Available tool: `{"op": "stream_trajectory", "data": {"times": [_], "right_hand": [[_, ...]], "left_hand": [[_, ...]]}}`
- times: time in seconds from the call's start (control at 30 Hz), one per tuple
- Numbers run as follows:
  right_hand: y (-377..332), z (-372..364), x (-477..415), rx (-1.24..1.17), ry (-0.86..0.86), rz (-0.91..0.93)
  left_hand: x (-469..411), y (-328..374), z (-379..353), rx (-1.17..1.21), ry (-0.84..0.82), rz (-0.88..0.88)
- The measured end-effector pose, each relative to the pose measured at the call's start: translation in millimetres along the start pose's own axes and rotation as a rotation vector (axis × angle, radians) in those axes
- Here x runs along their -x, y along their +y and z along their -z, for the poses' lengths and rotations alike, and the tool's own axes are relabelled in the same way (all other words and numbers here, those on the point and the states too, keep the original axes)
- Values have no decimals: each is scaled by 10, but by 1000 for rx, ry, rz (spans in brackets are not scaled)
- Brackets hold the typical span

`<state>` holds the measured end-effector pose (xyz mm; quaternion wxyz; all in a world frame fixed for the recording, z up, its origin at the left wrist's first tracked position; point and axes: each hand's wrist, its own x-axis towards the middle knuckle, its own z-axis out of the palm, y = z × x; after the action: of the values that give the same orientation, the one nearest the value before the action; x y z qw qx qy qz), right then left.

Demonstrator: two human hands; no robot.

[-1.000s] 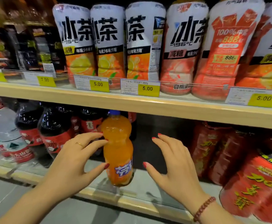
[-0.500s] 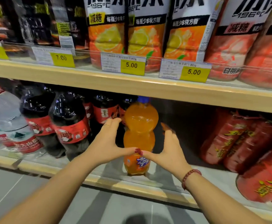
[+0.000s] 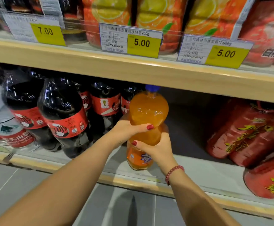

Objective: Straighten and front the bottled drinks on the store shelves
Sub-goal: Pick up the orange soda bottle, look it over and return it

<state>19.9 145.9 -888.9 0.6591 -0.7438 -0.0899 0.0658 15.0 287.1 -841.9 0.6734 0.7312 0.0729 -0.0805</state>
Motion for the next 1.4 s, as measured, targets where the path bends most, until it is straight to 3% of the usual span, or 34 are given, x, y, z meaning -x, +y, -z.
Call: {"op": "stream_trajectory", "data": {"times": [0.33, 0.5, 0.9, 1.1, 1.23, 1.4], "right_hand": [[65, -37, -2, -97, 106, -71], [5, 63, 84, -68, 38, -93], [-236, 354, 297, 36, -59, 88], [-471, 361, 384, 103, -167, 188], [-652, 359, 509, 99, -215, 166], [-797, 249, 702, 38, -239, 92]], "left_hand": [[21, -30, -186, 36, 163, -62], [240, 44, -290, 23, 180, -166], [561, 147, -408, -41, 142, -284], [803, 181, -426, 133, 264, -363], [917, 252, -437, 143, 314, -389], [1051, 248, -297, 169, 255, -370]]}}
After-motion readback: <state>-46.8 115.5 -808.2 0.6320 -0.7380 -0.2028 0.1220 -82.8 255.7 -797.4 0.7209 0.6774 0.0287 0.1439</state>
